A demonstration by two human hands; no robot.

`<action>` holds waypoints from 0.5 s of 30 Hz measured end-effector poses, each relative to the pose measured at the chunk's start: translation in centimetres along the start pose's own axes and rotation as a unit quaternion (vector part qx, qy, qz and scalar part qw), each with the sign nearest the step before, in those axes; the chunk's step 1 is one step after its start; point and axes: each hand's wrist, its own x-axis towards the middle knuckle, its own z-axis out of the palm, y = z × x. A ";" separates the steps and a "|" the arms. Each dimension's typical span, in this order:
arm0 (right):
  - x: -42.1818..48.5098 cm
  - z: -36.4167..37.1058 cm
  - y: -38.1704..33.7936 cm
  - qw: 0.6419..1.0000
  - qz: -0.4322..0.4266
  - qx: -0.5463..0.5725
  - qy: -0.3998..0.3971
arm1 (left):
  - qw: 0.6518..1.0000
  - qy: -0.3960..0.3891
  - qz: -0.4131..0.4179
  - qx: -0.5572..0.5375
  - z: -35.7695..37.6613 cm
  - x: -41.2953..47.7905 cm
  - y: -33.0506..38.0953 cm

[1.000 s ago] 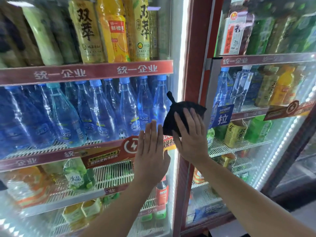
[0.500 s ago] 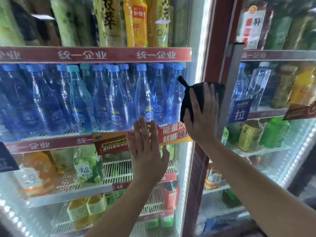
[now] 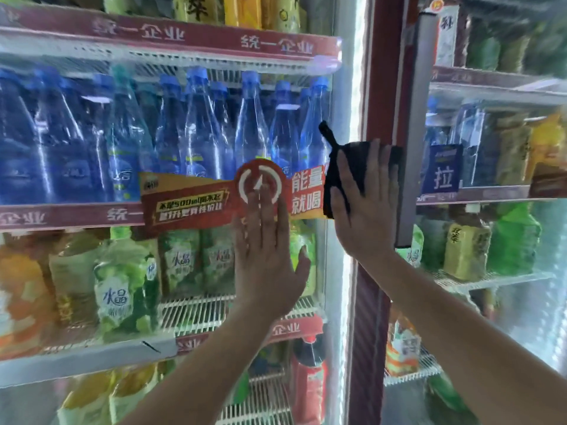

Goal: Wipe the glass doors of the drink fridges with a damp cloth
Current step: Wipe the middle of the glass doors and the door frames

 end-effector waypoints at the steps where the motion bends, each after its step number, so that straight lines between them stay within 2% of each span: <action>1: -0.7 0.1 -0.1 1.000 -0.002 0.000 0.001 | 1.000 0.006 0.005 0.007 0.3 -0.6 0.1; 7: -5.7 0.8 -0.5 0.999 0.003 -0.034 0.027 | 0.998 0.055 0.011 -0.001 0.9 -5.1 -0.9; 12: -10.3 0.9 0.2 0.999 -0.004 -0.040 0.032 | 0.998 0.023 -0.024 0.050 0.2 -9.6 -4.1; 15: -12.4 0.5 -0.3 0.999 0.006 -0.033 0.015 | 0.998 -0.004 -0.051 0.034 -0.7 -11.1 -5.5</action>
